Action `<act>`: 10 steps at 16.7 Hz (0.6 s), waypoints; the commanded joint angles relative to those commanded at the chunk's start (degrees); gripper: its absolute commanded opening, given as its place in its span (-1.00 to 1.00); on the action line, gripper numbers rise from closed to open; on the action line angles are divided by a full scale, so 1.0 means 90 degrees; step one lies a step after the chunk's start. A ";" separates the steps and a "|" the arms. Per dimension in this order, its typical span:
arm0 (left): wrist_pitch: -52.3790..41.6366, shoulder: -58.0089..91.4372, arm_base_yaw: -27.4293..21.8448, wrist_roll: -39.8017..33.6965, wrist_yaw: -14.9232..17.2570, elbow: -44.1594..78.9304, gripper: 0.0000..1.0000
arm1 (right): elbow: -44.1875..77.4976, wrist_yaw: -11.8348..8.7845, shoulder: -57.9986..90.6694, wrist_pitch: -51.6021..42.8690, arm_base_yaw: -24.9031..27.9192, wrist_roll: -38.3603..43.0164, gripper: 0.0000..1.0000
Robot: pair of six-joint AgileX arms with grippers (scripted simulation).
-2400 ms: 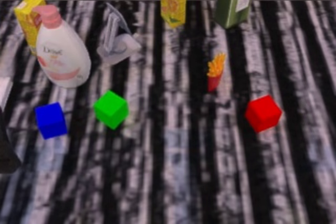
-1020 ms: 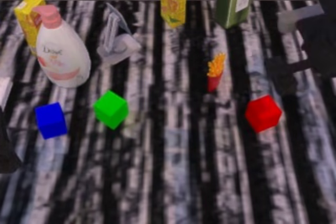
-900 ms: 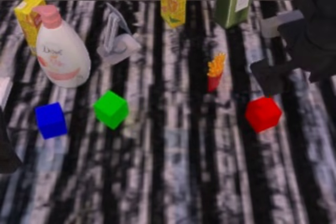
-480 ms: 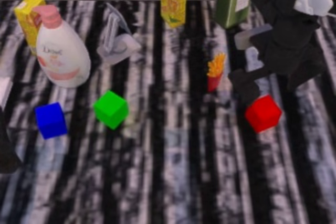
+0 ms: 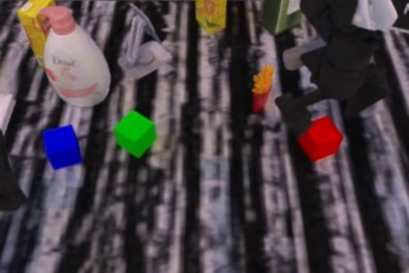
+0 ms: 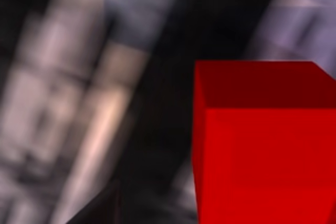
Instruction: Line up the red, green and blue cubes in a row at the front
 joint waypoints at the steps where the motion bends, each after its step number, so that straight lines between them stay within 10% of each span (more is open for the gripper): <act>1: 0.0000 0.0000 0.0000 0.0000 0.0000 0.0000 1.00 | -0.0130 0.0001 0.0108 0.0253 0.0002 0.0005 1.00; 10: 0.0000 0.0000 0.0000 0.0000 0.0000 0.0000 1.00 | -0.0752 0.0006 0.0634 0.1399 0.0018 0.0028 1.00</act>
